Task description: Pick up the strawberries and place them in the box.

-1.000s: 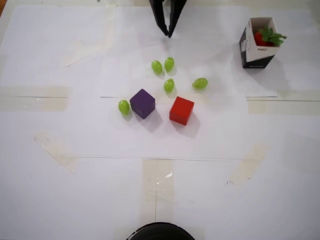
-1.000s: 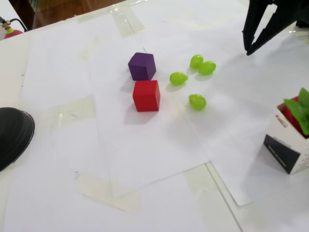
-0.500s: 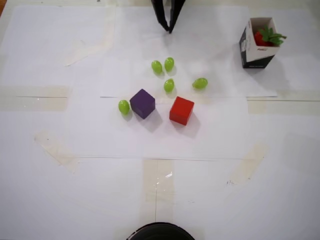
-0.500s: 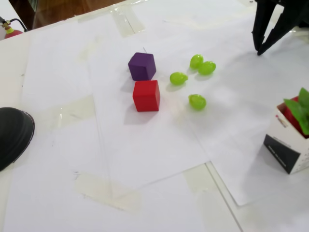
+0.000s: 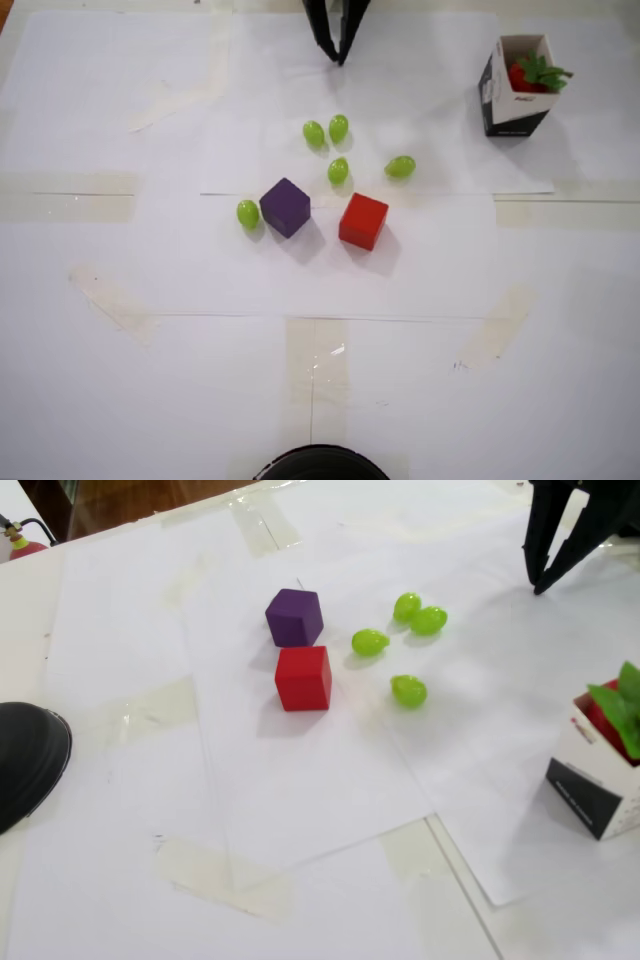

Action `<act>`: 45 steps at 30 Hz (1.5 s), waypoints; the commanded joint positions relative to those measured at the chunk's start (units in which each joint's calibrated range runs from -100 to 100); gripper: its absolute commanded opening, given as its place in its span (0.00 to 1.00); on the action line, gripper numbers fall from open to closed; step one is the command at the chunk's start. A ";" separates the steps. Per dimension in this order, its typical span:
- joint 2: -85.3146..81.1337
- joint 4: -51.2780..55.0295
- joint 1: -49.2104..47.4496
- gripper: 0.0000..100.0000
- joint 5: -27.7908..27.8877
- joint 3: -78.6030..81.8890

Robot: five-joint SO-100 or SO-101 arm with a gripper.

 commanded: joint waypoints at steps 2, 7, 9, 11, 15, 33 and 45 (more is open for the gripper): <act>0.14 -0.57 0.31 0.00 0.73 0.00; 0.14 -0.40 0.61 0.00 -0.24 0.00; 0.14 0.01 0.61 0.00 -0.78 0.00; 0.14 0.25 0.61 0.00 -0.78 0.00; 0.14 0.50 0.61 0.00 -0.78 0.00; 0.14 0.66 0.61 0.00 -0.78 0.00; 0.14 0.66 0.61 0.00 -0.78 0.00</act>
